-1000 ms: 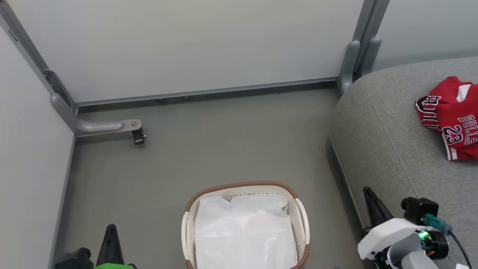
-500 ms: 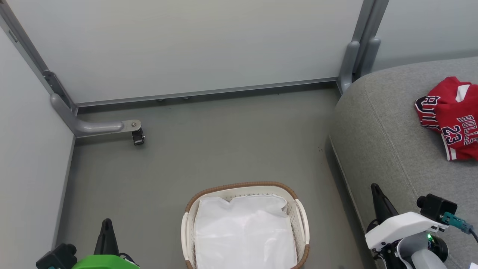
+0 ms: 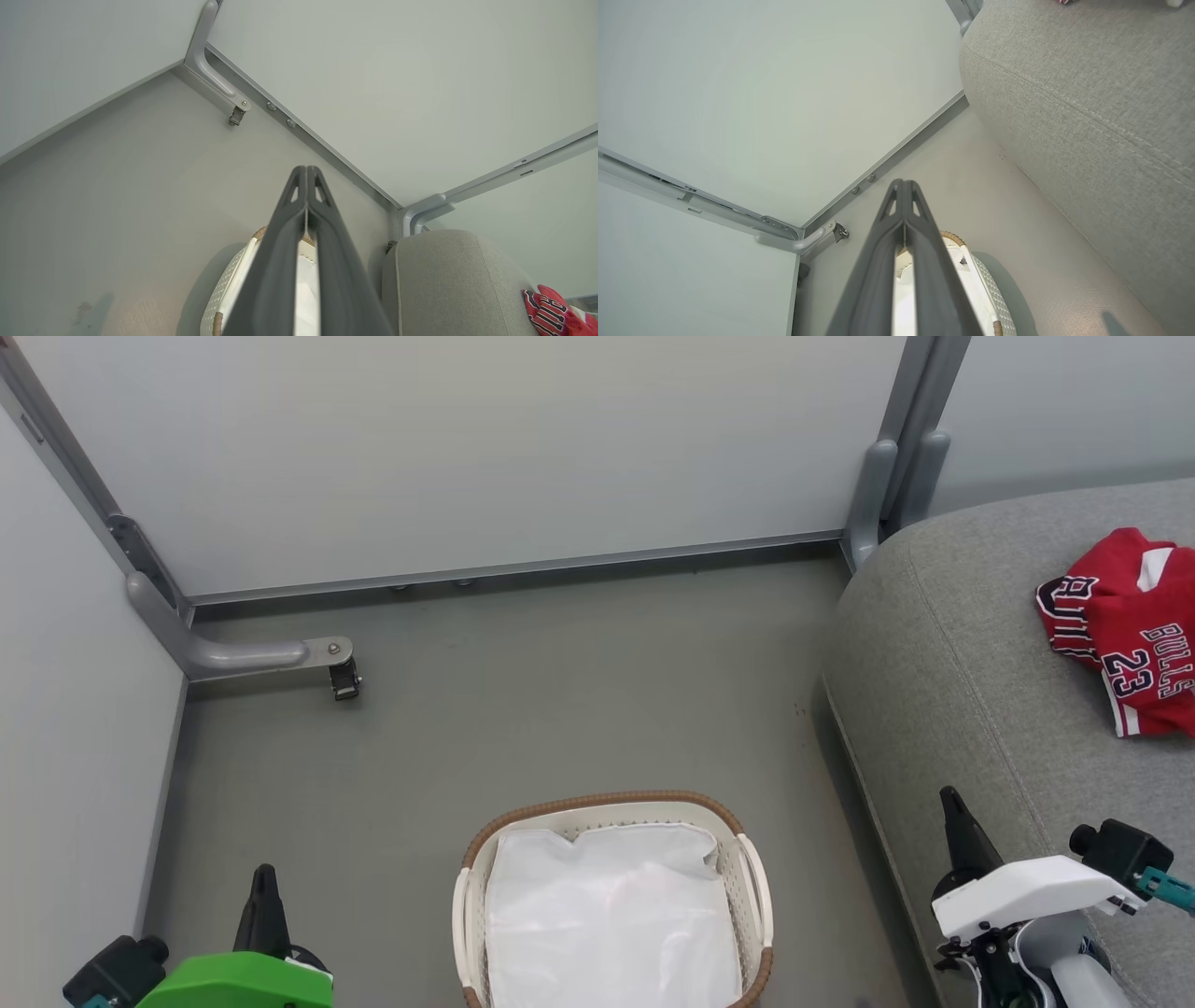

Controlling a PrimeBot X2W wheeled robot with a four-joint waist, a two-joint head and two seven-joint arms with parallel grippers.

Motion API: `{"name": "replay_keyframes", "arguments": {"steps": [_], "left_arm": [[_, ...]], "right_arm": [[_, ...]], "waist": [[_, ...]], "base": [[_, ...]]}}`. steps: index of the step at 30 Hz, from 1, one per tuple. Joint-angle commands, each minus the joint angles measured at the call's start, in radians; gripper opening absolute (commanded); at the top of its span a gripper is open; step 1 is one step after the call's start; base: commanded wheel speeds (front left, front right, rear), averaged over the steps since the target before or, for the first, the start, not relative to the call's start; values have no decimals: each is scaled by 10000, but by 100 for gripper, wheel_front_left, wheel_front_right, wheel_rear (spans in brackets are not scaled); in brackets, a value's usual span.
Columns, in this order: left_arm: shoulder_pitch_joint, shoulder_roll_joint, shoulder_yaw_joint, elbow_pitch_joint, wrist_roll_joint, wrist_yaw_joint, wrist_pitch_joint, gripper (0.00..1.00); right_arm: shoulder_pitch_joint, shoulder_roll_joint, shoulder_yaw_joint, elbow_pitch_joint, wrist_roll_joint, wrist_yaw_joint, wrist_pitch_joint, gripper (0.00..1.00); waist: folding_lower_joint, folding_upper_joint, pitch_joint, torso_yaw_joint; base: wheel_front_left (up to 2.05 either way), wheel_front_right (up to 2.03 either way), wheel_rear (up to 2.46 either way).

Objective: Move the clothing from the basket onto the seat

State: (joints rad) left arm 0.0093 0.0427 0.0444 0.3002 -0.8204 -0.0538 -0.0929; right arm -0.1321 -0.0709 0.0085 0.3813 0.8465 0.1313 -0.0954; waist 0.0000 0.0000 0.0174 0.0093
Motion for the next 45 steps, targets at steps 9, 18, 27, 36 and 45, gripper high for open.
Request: {"name": "replay_keyframes", "arguments": {"steps": [9,18,27,36,45], "left_arm": [[-430,67,156,-199,-1323,-183,324,0],[-568,74,246,-264,-2361,-274,597,0],[-687,81,330,-313,-3305,-363,847,0],[-790,87,400,-360,-4157,-441,1088,0],[-905,93,465,-402,-4944,-527,1297,0]], "right_arm": [[30,13,-238,-355,1283,-3,357,0],[68,38,-398,-520,2272,-4,634,0],[97,66,-543,-672,3185,-4,888,0],[128,87,-675,-807,4006,-5,1116,0],[165,111,-799,-936,4789,-5,1325,0]], "waist": [[0,0,-16,-10],[0,0,-30,-20],[0,0,-45,-29],[0,0,-60,-39],[0,0,-75,-49]], "base": [[0,0,0],[0,0,0],[0,0,0],[0,0,0],[0,0,0]]}}
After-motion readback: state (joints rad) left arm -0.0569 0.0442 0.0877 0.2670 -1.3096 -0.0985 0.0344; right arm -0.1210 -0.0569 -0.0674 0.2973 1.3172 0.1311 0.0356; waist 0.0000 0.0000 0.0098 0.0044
